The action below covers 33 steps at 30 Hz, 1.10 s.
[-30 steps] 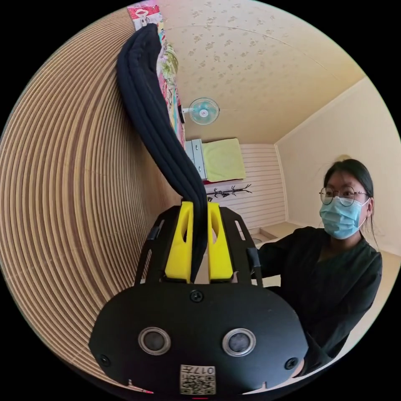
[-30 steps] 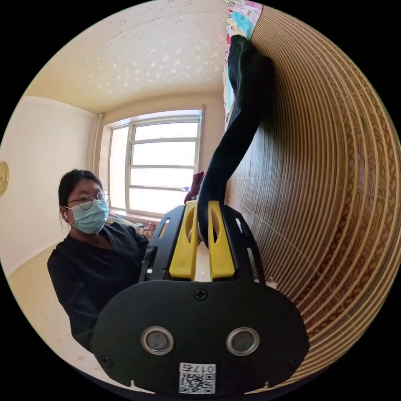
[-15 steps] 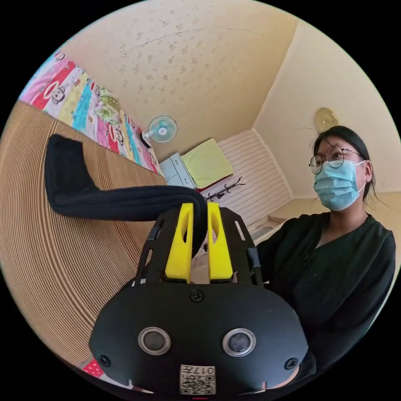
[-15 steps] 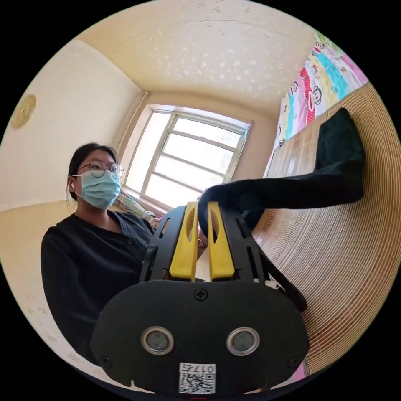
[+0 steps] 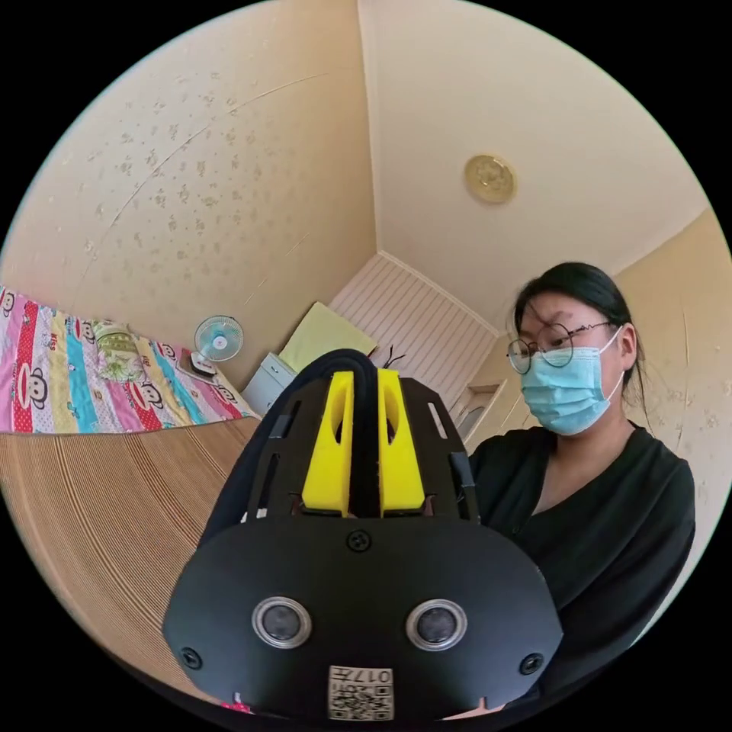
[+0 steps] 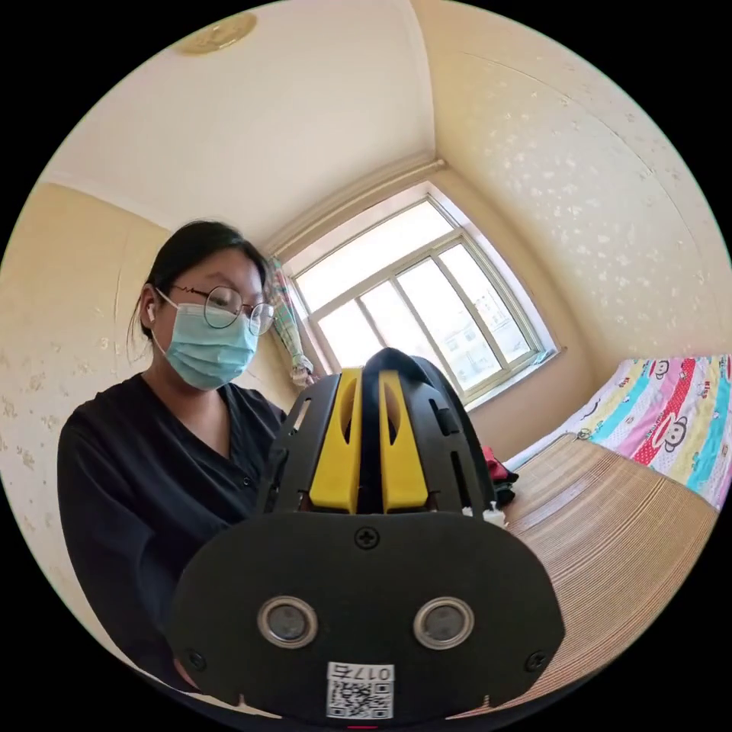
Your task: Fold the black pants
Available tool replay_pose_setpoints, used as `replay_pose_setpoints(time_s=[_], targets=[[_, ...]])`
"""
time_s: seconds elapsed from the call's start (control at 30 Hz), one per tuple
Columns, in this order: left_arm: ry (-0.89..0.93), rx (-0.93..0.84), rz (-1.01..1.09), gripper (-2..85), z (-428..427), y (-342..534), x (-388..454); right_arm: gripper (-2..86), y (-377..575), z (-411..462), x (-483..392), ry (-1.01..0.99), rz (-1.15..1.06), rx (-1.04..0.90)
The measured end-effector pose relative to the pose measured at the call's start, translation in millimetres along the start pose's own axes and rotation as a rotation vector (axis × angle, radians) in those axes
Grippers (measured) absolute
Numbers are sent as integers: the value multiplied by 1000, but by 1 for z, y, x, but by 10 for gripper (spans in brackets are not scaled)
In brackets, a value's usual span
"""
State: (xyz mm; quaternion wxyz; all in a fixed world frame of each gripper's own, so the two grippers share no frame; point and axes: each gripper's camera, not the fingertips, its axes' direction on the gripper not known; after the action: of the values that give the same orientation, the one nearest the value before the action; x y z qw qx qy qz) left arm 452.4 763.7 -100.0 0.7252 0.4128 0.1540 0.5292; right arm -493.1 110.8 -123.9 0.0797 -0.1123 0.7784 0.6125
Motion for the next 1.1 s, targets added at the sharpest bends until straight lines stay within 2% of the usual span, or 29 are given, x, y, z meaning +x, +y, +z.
replay_pose_setpoints(time_s=[0.2, 0.3, 0.43, 0.5, 0.63, 0.7, 0.83, 0.9, 0.97, 1.0, 1.1], targets=[[-203, -128, -372, 54, 28, -13, -154, 15, 6, 5, 121, 273, 266, -123], [-307, -197, -435, 55, 36, -9, -228, 15, 25, 19, 198, 405, 344, -212], [-467, -310, -480, 55, 48, 20, -280, 14, 71, 46, 277, 538, 448, -293], [-533, -393, -467, 56, 61, 63, -292, 15, 104, 59, 295, 600, 467, -368], [-497, -365, -550, 60, 68, 157, -305, 20, 207, 56, 314, 584, 558, -375], [-518, -381, -655, 64, 82, 230, -313, 23, 258, 51, 318, 580, 639, -373], [-675, -494, -875, 70, 103, 327, -320, 35, 374, 43, 330, 684, 941, -546], [-664, -384, -1002, 78, 90, 364, -319, 45, 403, 39, 332, 710, 1004, -648], [-620, -232, -1038, 91, 74, 371, -315, 75, 411, 27, 336, 711, 1009, -688], [-616, -152, -1032, 100, 64, 367, -313, 87, 408, 23, 339, 706, 1006, -684], [-628, -101, -970, 131, 52, 337, -325, 131, 384, 2, 363, 672, 985, -586]])
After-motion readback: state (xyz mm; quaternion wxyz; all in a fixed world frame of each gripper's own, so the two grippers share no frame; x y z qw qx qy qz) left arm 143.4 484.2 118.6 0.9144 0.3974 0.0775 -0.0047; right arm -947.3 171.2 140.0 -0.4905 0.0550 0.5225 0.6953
